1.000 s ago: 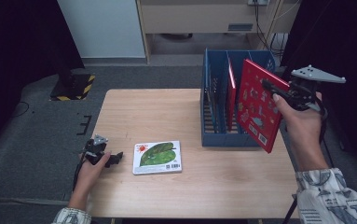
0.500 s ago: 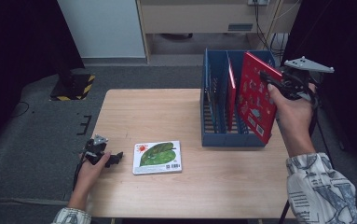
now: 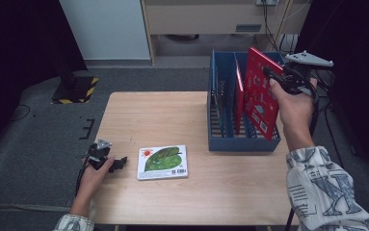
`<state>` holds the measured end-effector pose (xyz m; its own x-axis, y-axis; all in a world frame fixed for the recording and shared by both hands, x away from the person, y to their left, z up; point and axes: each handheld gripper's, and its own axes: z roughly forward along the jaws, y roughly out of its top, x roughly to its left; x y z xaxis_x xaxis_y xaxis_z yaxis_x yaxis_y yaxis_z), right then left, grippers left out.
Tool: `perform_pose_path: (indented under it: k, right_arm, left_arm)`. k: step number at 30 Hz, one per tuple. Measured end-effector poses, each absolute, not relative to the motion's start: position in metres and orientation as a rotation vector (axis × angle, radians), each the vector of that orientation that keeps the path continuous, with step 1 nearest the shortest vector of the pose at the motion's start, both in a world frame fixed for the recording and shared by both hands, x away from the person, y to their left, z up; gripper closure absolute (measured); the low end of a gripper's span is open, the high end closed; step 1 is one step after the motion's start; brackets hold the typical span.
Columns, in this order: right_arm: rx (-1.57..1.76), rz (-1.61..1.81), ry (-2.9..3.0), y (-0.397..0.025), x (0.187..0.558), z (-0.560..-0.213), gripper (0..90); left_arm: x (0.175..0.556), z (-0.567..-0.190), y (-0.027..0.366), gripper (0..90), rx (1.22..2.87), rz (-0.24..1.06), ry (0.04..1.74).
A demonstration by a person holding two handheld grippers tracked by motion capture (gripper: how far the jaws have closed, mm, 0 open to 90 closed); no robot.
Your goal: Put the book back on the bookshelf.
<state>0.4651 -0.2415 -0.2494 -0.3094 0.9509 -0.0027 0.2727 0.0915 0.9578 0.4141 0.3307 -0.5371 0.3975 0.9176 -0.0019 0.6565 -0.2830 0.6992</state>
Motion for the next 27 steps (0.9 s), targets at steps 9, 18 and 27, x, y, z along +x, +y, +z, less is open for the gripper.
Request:
perform_pose_path:
  k: [9,18,27]
  right_arm:
    - [1.244,1.234,1.649,-0.239,0.48,-0.256,79.0]
    - [1.273,1.235,1.606,-0.234,0.501,-0.271,79.0]
    - [1.318,1.239,1.57,-0.23,0.514,-0.283,79.0]
  left_arm:
    - [0.414,-0.537,0.33,0.0,2.039,0.544,1.338]
    - [0.415,-0.537,0.33,0.0,2.046,0.543,1.334]
    - [0.415,-0.537,0.33,0.0,2.047,0.542,1.334]
